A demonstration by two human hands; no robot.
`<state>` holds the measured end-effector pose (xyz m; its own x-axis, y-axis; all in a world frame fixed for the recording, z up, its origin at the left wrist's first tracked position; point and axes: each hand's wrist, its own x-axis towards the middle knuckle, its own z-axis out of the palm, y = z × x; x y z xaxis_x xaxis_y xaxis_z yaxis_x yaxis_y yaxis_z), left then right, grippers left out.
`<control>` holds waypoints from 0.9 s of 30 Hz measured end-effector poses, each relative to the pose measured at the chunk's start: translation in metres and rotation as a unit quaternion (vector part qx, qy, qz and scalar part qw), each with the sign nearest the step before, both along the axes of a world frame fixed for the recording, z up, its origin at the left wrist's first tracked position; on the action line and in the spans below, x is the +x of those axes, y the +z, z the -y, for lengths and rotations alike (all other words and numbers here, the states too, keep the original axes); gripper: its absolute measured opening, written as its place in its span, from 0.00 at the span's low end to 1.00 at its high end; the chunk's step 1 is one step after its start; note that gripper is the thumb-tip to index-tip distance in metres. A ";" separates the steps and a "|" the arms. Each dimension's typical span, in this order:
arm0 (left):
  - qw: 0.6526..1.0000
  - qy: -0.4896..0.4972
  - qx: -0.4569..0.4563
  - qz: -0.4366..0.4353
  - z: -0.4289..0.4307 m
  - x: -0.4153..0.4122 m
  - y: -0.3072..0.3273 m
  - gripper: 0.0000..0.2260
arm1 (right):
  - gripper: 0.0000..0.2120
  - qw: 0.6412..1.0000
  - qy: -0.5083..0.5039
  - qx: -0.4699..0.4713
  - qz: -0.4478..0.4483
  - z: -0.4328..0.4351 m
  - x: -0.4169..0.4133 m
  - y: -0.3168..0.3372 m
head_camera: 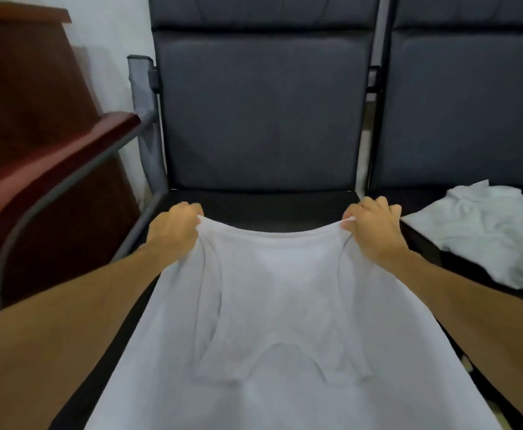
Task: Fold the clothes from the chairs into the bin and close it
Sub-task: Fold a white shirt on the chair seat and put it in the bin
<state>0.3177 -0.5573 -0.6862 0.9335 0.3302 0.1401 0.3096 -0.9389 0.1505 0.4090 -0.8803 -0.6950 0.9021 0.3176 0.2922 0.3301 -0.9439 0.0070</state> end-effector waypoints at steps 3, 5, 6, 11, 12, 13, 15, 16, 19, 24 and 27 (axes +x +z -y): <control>0.997 -0.003 0.078 0.019 -0.011 0.031 -0.007 0.13 | 0.09 0.999 -0.007 0.034 0.004 -0.014 0.037 -0.011; 0.995 0.006 0.088 0.050 -0.015 0.048 -0.013 0.14 | 0.10 0.997 -0.020 0.075 0.007 -0.021 0.055 -0.018; 0.994 0.003 0.089 0.060 -0.016 0.054 -0.017 0.15 | 0.10 0.996 -0.023 0.086 0.002 -0.024 0.061 -0.021; 0.995 -0.046 0.072 0.052 -0.010 0.042 -0.039 0.24 | 0.24 0.995 -0.006 0.078 -0.069 -0.027 0.058 -0.028; 0.995 -0.057 0.062 0.049 -0.009 0.035 -0.040 0.24 | 0.25 0.995 -0.002 0.069 -0.070 -0.025 0.053 -0.025; 0.996 -0.068 0.054 0.037 -0.007 0.026 -0.040 0.23 | 0.25 0.996 0.002 0.057 -0.067 -0.022 0.045 -0.020; 0.996 -0.085 0.016 0.000 -0.001 0.003 -0.036 0.20 | 0.24 0.997 0.013 0.041 -0.063 -0.016 0.024 -0.010; 0.995 -0.100 -0.013 -0.014 0.003 -0.012 -0.033 0.19 | 0.23 0.997 0.024 0.041 -0.064 -0.013 0.012 -0.005; 0.980 -0.173 -0.088 -0.044 0.022 -0.063 -0.023 0.16 | 0.20 0.992 0.087 0.036 -0.087 -0.004 -0.036 0.010; 0.942 -0.273 -0.150 -0.123 0.057 -0.143 -0.003 0.09 | 0.12 0.960 0.221 0.019 -0.170 0.010 -0.131 0.025; 0.930 -0.303 -0.113 -0.175 0.080 -0.181 0.006 0.07 | 0.04 0.942 0.273 0.021 -0.194 0.015 -0.178 0.025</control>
